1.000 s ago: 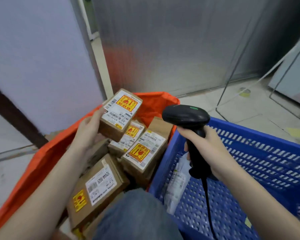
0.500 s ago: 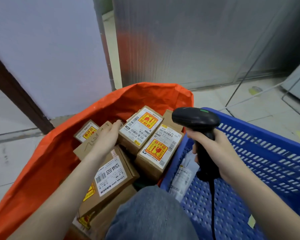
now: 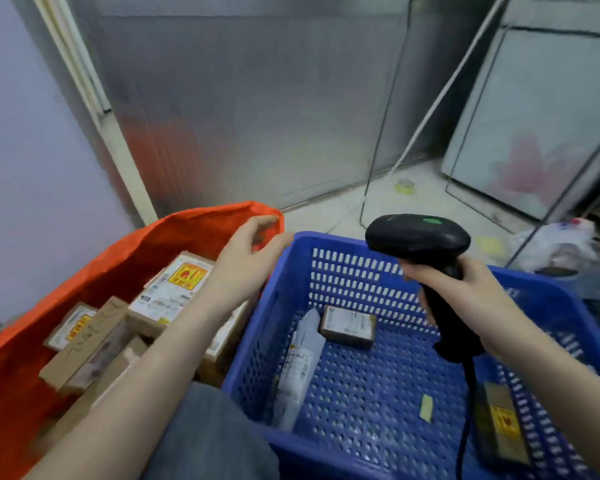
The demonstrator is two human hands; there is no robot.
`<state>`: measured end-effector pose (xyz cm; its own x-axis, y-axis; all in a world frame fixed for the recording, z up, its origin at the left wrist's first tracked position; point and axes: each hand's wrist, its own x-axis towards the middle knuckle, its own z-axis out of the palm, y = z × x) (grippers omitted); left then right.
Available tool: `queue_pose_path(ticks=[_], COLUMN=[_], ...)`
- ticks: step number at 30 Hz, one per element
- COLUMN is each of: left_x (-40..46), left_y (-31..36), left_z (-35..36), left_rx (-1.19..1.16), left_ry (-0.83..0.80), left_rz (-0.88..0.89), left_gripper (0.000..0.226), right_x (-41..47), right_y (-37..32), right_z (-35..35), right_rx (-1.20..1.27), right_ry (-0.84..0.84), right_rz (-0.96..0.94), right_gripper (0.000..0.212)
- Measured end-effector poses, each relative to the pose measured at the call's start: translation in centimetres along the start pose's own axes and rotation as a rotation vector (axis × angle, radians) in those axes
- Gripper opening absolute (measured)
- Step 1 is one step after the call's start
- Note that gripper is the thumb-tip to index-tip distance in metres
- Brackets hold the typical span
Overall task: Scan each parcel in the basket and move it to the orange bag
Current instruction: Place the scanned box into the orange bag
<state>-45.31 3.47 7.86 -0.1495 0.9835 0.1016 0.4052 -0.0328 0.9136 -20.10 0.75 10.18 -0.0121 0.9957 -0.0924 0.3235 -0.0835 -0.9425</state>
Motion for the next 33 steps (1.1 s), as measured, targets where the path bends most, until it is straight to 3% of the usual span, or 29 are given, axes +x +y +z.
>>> queue_pose_path(ticks=[9,15,23,29,33], left_x=[-1.9,-2.7,-5.6,-7.6,-7.9], left_y=[0.9,-2.0,-9.6,-13.1,-14.2], left_z=[18.6,28.5,39.5,47.5,51.7], left_rx=[0.122,0.169,0.205,0.354,0.337], left_ry=[-0.454,-0.690,-0.880,-0.995,-0.944], left_rz=[0.011,-0.072,-0.326,-0.311,-0.287], left_gripper=[0.046,0.056,0.077,0.101,0.105], right_x=[-3.0,-3.1,-1.0,1.1,1.8], right_y=[9.1,18.0,26.3,30.2,31.9], right_z=[-14.2,-18.0,-17.8,-17.4,-17.1], right_rx=[-0.114,-0.230,-0.105,0.001,-0.058], right_ry=[0.235,0.227,0.361,0.408,0.401], right_rz=[0.052,0.145,0.324,0.462,0.445], right_gripper=[0.020,0.023,0.017,0.020,0.019])
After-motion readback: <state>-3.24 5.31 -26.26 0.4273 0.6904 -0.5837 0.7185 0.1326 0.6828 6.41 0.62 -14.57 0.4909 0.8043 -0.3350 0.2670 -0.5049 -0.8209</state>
